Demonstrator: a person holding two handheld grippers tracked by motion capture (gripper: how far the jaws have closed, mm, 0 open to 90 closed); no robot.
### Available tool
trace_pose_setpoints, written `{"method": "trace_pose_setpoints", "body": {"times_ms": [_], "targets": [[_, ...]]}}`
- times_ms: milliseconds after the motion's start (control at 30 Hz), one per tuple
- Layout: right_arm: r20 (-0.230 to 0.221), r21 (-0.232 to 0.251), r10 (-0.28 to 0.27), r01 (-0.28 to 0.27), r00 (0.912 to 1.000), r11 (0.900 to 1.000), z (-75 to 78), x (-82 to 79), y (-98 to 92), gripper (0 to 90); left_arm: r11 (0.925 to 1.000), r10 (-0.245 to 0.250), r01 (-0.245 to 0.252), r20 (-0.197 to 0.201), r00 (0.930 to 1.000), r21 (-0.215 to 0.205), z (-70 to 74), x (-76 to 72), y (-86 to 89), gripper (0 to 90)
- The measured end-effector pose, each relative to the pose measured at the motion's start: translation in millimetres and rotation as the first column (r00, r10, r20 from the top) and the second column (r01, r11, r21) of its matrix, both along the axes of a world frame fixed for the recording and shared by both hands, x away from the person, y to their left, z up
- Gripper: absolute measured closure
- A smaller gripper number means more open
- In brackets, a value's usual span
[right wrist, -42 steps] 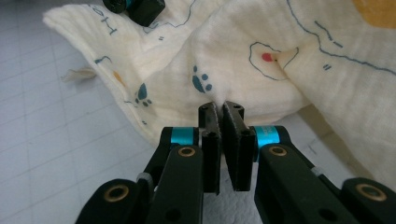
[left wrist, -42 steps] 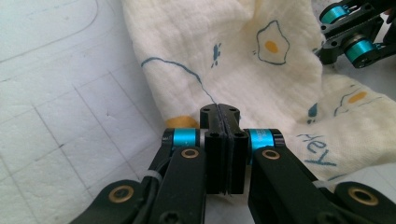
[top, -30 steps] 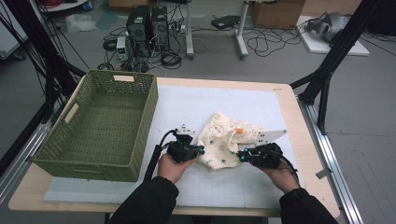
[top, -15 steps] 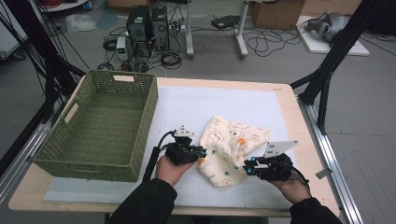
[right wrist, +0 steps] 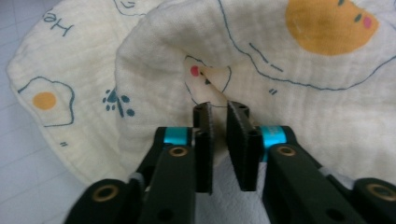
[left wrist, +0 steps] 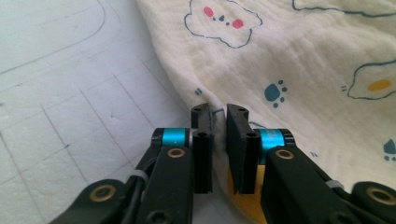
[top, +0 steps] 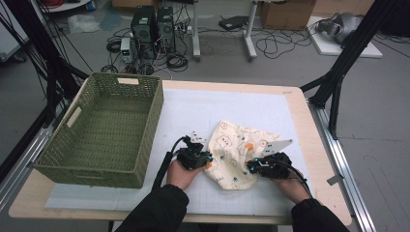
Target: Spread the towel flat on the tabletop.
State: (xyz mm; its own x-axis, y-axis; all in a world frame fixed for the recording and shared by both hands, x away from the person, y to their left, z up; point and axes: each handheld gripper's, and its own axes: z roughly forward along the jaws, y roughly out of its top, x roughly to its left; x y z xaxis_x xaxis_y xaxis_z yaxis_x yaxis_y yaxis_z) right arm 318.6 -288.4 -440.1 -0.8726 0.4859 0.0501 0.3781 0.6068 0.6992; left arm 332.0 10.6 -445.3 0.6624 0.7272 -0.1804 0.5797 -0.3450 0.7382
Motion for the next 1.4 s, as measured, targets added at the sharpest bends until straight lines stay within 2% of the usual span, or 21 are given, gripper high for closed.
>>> {"method": "trace_pose_setpoints", "body": {"times_ms": [100, 167, 333, 567, 800, 900, 967, 1000, 1033, 1067, 1100, 1167, 1200, 1233, 1267, 1300, 1333, 1367, 1400], "targets": [[0.0, -0.006, 0.009, -0.009, 1.0, 1.0, 0.6, -1.1, 0.2, 87.5, 1.0, 0.002, -0.002, -0.002, 1.0, -0.001, 0.3, 0.0, 0.2, 85.9], [-0.016, 0.006, 0.008, -0.008, 0.9998, 1.0, 1.5, -1.6, -1.9, 87.7, 1.0, 0.008, -0.008, -0.003, 1.0, -0.004, 0.8, -1.0, 0.9, 86.4], [-0.016, 0.024, 0.004, -0.003, 0.9999, 1.0, 6.4, -8.6, -10.1, 87.8, 0.9992, 0.022, -0.022, -0.008, 0.9997, -0.034, 1.7, -1.8, 8.6, 86.6], [-0.03, 0.041, -0.008, 0.009, 0.9995, 0.999, 8.1, -20.2, -24.7, 87.9, 0.9978, 0.038, -0.038, 0.011, 0.9992, -0.054, 5.6, -2.5, 17.7, 86.6], [-0.059, 0.055, -0.017, 0.02, 0.9981, 0.998, 9.2, -36.1, -39.8, 88.9, 0.9976, 0.027, -0.025, 0.027, 0.9993, -0.064, 4.4, -7.6, 20.5, 86.5], [-0.088, 0.047, -0.006, 0.01, 0.9961, 0.999, 8.7, -44.1, -45.8, 88.0, 0.9959, -0.001, 0.007, 0.064, 0.9979, -0.091, 2.7, -10.4, 23.2, 83.9], [-0.079, 0.045, -0.004, 0.008, 0.9969, 0.999, 8.7, -47.5, -48.8, 82.7, 0.9936, -0.012, 0.023, 0.1, 0.9949, -0.111, 3.7, -10.8, 24.5, 75.7], [-0.079, 0.045, -0.004, 0.008, 0.9969, 0.999, 8.7, -47.5, -48.8, 82.7, 0.9936, -0.012, 0.023, 0.1, 0.9949, -0.111, 3.7, -10.8, 24.5, 73.3], [-0.044, 0.083, -0.001, 0.005, 0.999, 0.996, 12.4, -46.7, -50.9, 75.5, 0.9901, -0.023, 0.047, 0.17, 0.9851, -0.133, 5.6, -12.2, 24.4, 71.6], [-0.044, 0.083, -0.001, 0.005, 0.999, 0.996, 12.4, -46.7, -50.9, 75.5, 0.9901, -0.023, 0.047, 0.17, 0.9851, -0.133, 5.6, -12.2, 24.4, 70.8], [-0.001, 0.126, -0.008, 0.008, 1.0, 0.992, 17.8, -42.5, -51.0, 72.3, 0.9875, -0.039, 0.071, 0.221, 0.9744, -0.14, 6.9, -12.4, 23.0, 69.6], [0.021, 0.134, 0.002, -0.005, 0.9998, 0.991, 19.7, -34.6, -48.3, 70.9, 0.987, -0.057, 0.093, 0.256, 0.9649, -0.131, 6.2, -11.5, 19.6, 68.4], [0.033, 0.137, 0.014, -0.019, 0.9994, 0.99, 18.4, -30.8, -46.1, 70.9, 0.987, -0.057, 0.093, 0.256, 0.9649, -0.131, 6.2, -11.5, 19.6, 68.4], [0.037, 0.135, 0.025, -0.03, 0.999, 0.99, 16.1, -26.8, -43.2, 71.3, 0.9889, -0.059, 0.093, 0.268, 0.9616, -0.116, 3.0, -8.9, 16.4, 69.1], [0.026, 0.119, 0.034, -0.036, 0.9991, 0.992, 13.4, -23.4, -39.6, 71.6, 0.9889, -0.059, 0.093, 0.268, 0.9616, -0.116, 3.0, -8.9, 16.4, 71.0], [0.025, 0.1, 0.042, -0.044, 0.9988, 0.994, 10.2, -20.4, -36.1, 72.3, 0.9919, -0.062, 0.089, 0.26, 0.9635, -0.092, -1.3, -6.3, 13.3, 72.8], [0.025, 0.1, 0.042, -0.044, 0.9988, 0.994, 10.2, -20.4, -36.1, 72.3, 0.9919, -0.062, 0.089, 0.26, 0.9635, -0.092, -1.3, -6.3, 13.3, 74.4], [-0.002, 0.075, 0.066, -0.066, 0.9978, 0.995, 3.7, -15.8, -29.8, 73.7, 0.9946, -0.07, 0.087, 0.251, 0.9653, -0.057, -3.6, -5.3, 10.2, 76.5], [-0.002, 0.075, 0.066, -0.066, 0.9978, 0.995, 3.7, -15.8, -29.8, 73.7, 0.9946, -0.07, 0.087, 0.251, 0.9653, -0.057, -3.6, -5.3, 10.2, 77.7]]}}
